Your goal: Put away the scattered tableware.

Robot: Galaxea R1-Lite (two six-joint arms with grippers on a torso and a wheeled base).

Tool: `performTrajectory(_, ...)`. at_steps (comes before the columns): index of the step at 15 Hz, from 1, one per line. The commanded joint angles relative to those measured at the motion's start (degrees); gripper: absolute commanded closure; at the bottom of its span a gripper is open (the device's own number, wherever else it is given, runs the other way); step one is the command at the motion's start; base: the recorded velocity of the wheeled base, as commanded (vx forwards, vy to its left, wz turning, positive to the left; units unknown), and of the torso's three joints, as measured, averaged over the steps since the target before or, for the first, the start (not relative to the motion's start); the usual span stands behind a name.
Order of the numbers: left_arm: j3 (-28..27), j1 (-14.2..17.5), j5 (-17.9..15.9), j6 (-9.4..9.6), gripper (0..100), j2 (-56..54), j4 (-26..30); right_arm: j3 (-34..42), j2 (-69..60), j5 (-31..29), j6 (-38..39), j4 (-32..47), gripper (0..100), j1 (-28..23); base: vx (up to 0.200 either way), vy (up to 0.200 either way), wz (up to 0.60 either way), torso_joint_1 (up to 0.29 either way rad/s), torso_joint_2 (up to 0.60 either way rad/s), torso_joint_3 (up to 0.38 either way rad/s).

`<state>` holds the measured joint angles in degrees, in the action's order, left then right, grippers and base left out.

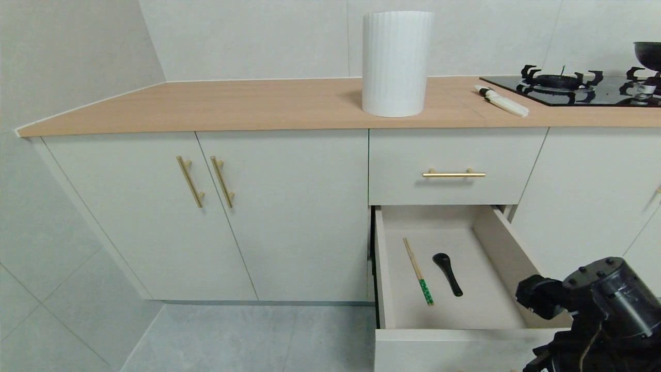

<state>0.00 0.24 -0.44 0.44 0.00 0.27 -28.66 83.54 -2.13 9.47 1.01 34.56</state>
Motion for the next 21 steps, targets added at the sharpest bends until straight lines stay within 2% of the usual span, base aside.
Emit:
performTrajectory(1,0.0,0.02,0.0,0.0,0,0.0,0.0,0.18,3.65,0.02,0.11,-0.13,0,0.68,0.0,0.0,0.0,0.0,0.0,0.0)
performTrajectory(6,0.0,0.02,0.0,0.0,0,0.0,0.0,-1.84,7.42,-1.47,3.36,-0.92,0,0.07,0.0,0.0,0.0,0.0,0.0,0.0)
performTrajectory(12,0.0,0.02,0.0,0.09,0,0.0,0.0,-7.2,12.87,-9.73,12.15,-0.57,0,-1.25,0.0,0.0,0.0,0.0,0.0,0.0)
performTrajectory(16,0.0,0.02,0.0,0.0,0,0.0,0.0,-9.04,14.37,-12.63,13.64,-1.01,0,-2.3,0.0,0.0,0.0,0.0,0.0,0.0)
performTrajectory(21,0.0,0.02,0.0,0.09,0,0.0,0.0,-14.85,20.08,-14.04,14.17,-1.01,0,-7.14,0.0,0.0,0.0,0.0,0.0,0.0)
